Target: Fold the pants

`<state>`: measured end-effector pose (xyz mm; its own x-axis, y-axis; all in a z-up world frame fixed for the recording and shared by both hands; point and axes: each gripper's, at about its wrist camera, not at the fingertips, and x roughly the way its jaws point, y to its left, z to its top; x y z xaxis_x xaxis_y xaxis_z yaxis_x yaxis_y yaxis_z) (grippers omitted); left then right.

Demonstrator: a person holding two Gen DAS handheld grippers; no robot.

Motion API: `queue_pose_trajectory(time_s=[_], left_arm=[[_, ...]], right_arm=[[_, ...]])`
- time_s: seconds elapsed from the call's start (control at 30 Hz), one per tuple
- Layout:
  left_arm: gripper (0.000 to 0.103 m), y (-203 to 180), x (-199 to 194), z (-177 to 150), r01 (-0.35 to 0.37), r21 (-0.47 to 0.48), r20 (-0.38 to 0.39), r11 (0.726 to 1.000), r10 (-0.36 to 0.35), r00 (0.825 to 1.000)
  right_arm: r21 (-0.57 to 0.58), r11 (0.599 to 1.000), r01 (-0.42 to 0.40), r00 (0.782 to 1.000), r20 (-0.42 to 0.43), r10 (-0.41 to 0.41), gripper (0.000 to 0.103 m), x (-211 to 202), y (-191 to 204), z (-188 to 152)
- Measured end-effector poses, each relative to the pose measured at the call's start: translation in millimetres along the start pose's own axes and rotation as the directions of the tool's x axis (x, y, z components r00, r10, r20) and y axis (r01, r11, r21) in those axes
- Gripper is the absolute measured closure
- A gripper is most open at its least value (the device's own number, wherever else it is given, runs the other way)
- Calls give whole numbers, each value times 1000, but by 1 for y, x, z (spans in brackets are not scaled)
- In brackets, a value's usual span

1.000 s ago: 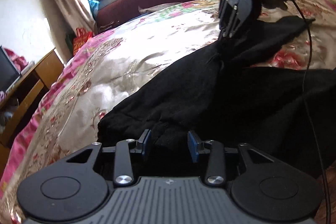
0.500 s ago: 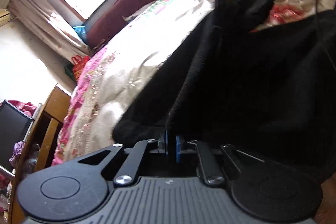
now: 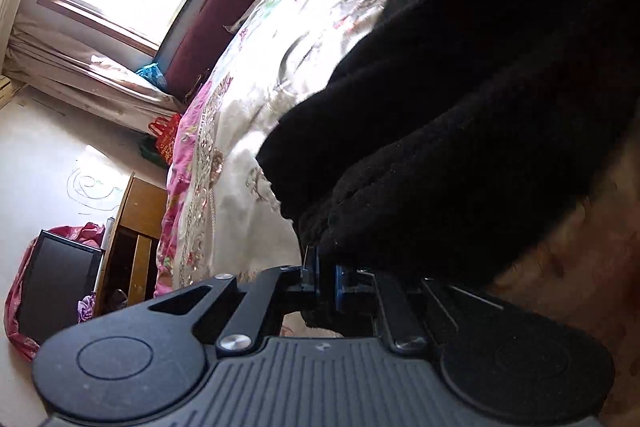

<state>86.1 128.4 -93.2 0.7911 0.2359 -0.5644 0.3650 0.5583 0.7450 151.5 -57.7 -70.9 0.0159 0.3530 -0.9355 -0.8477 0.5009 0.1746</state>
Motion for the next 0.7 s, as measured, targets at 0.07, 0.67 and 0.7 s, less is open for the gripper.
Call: queue_pose_trajectory(time_s=[0.07, 0.67, 0.7], left_arm=[[76, -1, -3, -1, -23, -11, 6, 1000, 23, 1000], [74, 8, -6, -21, -148, -106, -181, 983, 128, 975], [74, 11, -12, -19, -162, -119, -195, 980, 137, 971]], right_arm=[[-11, 1000, 20, 1000, 8, -20, 100, 0, 4, 1], [135, 990, 35, 975, 213, -64, 87, -23, 16, -9], [152, 988, 37, 970, 231, -72, 87, -34, 13, -14]])
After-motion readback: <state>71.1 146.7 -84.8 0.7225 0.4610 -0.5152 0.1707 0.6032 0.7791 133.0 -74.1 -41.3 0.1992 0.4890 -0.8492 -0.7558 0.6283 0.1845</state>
